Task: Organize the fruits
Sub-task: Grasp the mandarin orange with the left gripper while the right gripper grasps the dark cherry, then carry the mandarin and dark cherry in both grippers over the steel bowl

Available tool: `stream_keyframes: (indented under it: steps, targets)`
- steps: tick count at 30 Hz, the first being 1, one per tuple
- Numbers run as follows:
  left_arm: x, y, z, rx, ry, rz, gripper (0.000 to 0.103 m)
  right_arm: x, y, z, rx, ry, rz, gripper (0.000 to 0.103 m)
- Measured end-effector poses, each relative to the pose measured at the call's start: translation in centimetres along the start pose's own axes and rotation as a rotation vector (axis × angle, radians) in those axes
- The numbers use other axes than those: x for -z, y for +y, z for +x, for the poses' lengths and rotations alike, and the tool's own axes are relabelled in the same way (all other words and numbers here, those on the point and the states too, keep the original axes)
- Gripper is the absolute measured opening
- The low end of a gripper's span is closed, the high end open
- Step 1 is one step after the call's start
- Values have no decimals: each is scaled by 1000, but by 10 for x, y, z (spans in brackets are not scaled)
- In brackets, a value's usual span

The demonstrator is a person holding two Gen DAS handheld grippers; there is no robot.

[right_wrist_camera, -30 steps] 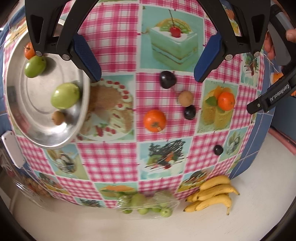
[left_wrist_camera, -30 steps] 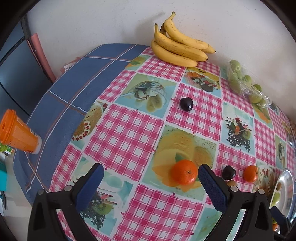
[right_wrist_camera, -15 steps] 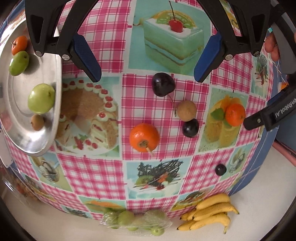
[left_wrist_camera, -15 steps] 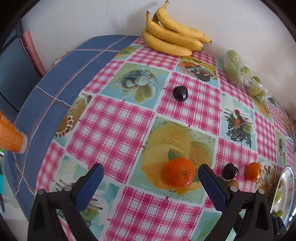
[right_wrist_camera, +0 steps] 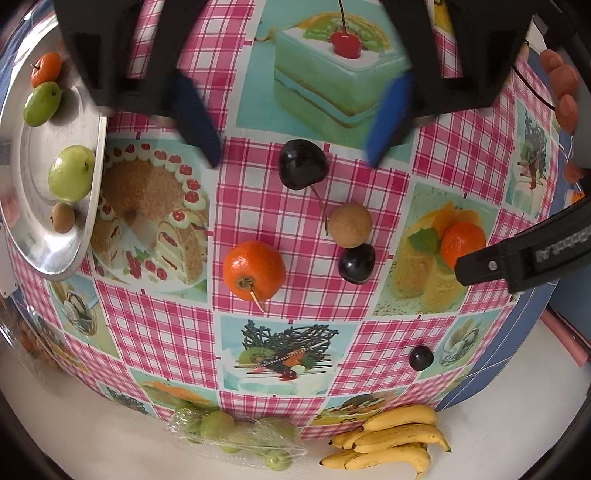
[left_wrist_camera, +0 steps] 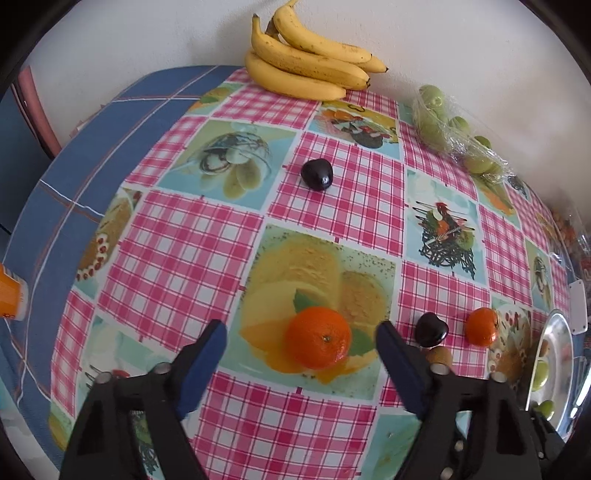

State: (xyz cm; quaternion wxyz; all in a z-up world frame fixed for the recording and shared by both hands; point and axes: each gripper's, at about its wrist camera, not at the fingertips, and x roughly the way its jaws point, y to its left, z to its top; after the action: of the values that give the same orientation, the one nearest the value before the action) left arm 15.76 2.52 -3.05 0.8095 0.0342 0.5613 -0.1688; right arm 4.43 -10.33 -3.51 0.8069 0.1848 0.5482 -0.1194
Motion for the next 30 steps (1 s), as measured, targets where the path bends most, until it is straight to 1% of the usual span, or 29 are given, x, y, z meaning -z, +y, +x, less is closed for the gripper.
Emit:
stream_keyframes:
  steps: [4, 5, 7, 8, 12, 14, 21, 30]
  targets:
    - [1, -1, 1, 30, 11, -8, 71, 1, 5, -2, -5, -1, -7, 44]
    - [2, -2, 1, 39, 14, -9, 68, 1, 5, -2, -8, 0, -8, 39]
    - [2, -3, 1, 48, 20, -7, 62, 1, 6, -2, -15, 3, -8, 35]
    - [2, -3, 2, 49, 22, -5, 61, 0, 7, -1, -19, 4, -8, 29]
    - [1, -4, 6, 56, 36, -2, 48, 1, 4, -1, -24, 6, -12, 28]
    - [2, -5, 7, 42, 37, 1, 42, 2, 2, -3, -29, 5, -11, 28]
    - [2, -8, 4, 42, 30, 11, 40, 0, 1, -9, -52, -3, -6, 28]
    - [-6, -10, -28, 57, -42, 9, 40, 0, -8, -34, -78, -63, 9, 28]
